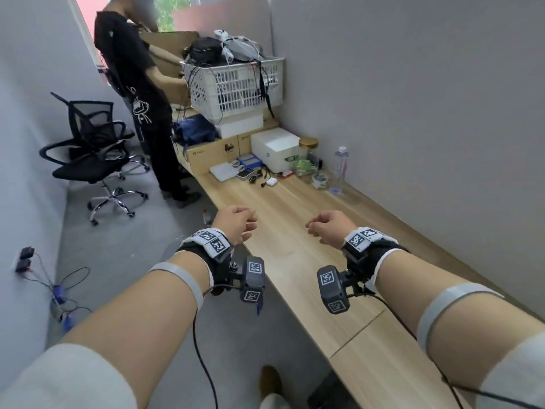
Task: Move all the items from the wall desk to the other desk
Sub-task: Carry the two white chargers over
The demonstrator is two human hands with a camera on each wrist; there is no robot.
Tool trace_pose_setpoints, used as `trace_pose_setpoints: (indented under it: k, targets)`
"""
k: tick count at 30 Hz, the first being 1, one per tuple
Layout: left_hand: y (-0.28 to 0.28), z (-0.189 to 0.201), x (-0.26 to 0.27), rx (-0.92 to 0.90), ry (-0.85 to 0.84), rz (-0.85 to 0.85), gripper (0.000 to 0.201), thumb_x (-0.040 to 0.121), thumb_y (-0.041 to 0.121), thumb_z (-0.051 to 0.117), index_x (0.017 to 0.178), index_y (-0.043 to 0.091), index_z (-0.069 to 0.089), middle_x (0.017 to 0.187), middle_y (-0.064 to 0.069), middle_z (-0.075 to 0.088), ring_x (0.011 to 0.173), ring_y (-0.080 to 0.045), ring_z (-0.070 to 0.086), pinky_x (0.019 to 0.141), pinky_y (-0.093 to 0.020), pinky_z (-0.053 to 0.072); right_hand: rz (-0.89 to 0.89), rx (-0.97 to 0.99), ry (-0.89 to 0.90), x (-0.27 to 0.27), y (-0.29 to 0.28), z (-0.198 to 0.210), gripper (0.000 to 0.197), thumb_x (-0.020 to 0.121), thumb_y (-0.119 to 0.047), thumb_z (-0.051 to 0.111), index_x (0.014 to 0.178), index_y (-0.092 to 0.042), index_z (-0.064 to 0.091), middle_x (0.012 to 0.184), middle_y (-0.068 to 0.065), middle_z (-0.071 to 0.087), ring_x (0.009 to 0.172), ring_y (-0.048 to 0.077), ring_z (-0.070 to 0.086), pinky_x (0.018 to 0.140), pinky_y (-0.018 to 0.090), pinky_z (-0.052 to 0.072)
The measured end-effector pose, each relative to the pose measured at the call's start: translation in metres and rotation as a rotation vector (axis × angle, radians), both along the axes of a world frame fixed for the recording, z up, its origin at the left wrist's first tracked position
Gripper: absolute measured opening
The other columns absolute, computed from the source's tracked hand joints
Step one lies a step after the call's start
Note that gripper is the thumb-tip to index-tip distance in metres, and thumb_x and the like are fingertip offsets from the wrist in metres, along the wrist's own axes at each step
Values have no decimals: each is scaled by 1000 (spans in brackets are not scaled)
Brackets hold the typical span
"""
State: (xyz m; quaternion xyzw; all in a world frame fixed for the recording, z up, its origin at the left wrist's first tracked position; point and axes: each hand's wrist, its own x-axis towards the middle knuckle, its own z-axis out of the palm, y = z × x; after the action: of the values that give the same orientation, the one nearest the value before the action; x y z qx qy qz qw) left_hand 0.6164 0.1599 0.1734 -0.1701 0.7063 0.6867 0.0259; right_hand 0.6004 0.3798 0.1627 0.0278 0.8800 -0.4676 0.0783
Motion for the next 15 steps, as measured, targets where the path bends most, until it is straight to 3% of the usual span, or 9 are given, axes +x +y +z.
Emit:
trace_pose_setpoints:
  k: [4,8,11,15]
  targets:
    - [-51,-11,-70,-48,-10,64,16,98,16,54,110,9,62,89,-4,64,70,-13,60,68,-27,49,42,-62,-39,-89,-59,-21,16,92,-12,56,96,-10,71,80,-3,67,81,14,61,81,32,54]
    - [-105,-13,-149,-136,-33,108,18,97,13,54,110,6,64,88,-7,65,67,-14,59,68,-28,48,70,-142,-101,-184,-119,-36,13,90,-15,58,93,-11,70,76,-3,67,80,15,62,73,31,55]
    - [-141,-8,-205,-173,-56,127,15,97,12,53,108,7,63,81,-4,63,65,-14,58,65,-27,48,85,-167,-143,-245,-156,-35,16,90,-13,56,96,-8,70,81,1,68,79,14,62,65,24,51]
    - [-180,-8,-272,-167,-91,126,9,98,11,53,97,12,61,79,-3,62,65,-14,57,64,-27,48,126,-154,-196,-310,-192,-32,18,93,-14,54,102,-7,69,89,4,69,76,12,64,65,23,51]
